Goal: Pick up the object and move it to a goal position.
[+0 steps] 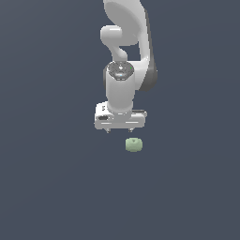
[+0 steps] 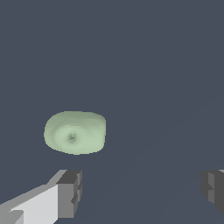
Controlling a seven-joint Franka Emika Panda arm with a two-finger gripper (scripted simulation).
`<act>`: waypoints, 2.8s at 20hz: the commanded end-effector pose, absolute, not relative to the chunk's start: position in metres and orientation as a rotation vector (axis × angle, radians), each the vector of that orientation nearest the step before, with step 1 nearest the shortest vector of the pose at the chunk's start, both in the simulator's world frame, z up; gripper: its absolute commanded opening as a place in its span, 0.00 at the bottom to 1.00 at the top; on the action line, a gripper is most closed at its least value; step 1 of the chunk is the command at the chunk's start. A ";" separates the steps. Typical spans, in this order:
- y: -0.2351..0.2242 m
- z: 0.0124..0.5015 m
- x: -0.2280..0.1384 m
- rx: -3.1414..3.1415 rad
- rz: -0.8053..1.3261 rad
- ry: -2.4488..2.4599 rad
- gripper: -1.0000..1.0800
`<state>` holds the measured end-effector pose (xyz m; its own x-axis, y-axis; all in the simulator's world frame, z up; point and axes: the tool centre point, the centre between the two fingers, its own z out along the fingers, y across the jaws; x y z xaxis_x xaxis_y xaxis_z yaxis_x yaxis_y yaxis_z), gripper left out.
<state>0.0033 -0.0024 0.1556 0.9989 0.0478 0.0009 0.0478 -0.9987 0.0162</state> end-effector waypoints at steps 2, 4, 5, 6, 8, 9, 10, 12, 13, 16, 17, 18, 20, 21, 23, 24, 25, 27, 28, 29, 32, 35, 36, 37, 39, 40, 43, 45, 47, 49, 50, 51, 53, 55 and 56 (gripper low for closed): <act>-0.002 0.156 0.005 3.123 0.007 0.086 0.96; -0.002 0.156 0.004 3.124 0.006 0.084 0.96; -0.002 0.156 0.004 3.124 0.005 0.087 0.96; -0.002 0.156 0.004 3.123 0.005 0.092 0.96; -0.002 0.155 0.004 3.123 0.004 0.108 0.96; -0.001 0.155 0.004 3.122 0.004 0.120 0.96; -0.001 0.155 0.005 3.121 0.004 0.134 0.96; 0.000 0.154 0.005 3.119 0.003 0.170 0.96; 0.001 0.153 0.005 3.118 0.002 0.191 0.96; 0.003 0.151 0.005 3.112 0.000 0.268 0.96; 0.004 0.151 0.005 3.109 -0.001 0.297 0.96; 0.005 0.150 0.006 3.105 -0.002 0.329 0.96; 0.007 0.148 0.006 3.097 -0.004 0.399 0.96; 0.008 0.147 0.006 3.091 -0.005 0.438 0.96; 0.010 0.145 0.007 3.078 -0.007 0.522 0.96; 0.012 0.144 0.007 3.070 -0.008 0.567 0.96; 0.013 0.143 0.007 3.061 -0.009 0.614 0.96; 0.016 0.141 0.008 3.041 -0.011 0.707 0.96; 0.017 0.140 0.008 3.030 -0.012 0.753 0.96; 0.019 0.139 0.008 3.019 -0.013 0.799 0.96; 0.023 0.136 0.009 2.980 -0.015 0.936 0.96; 0.027 0.133 0.009 2.935 -0.017 1.071 0.96; 0.028 0.132 0.010 2.919 -0.018 1.116 0.96; 0.030 0.131 0.010 2.902 -0.018 1.160 0.96; 0.033 0.129 0.010 2.866 -0.019 1.248 0.96; 0.034 0.128 0.010 2.847 -0.019 1.292 0.96; 0.039 0.125 0.011 2.787 -0.019 1.421 0.96; 0.042 0.123 0.012 2.744 -0.019 1.505 0.96; 0.044 0.121 0.012 2.698 -0.018 1.588 0.96; 0.047 0.120 0.012 2.650 -0.017 1.670 0.96; 0.049 0.119 0.013 2.625 -0.017 1.710 0.96; 0.050 0.118 0.013 2.600 -0.016 1.750 0.96; 0.053 0.116 0.013 2.547 -0.014 1.828 0.96; 0.056 0.115 0.014 2.494 -0.012 1.903 0.96; 0.058 0.114 0.014 2.468 -0.011 1.936 0.96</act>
<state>0.0135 0.0555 0.1153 0.2809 0.9597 -0.0097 0.9597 -0.2810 -0.0007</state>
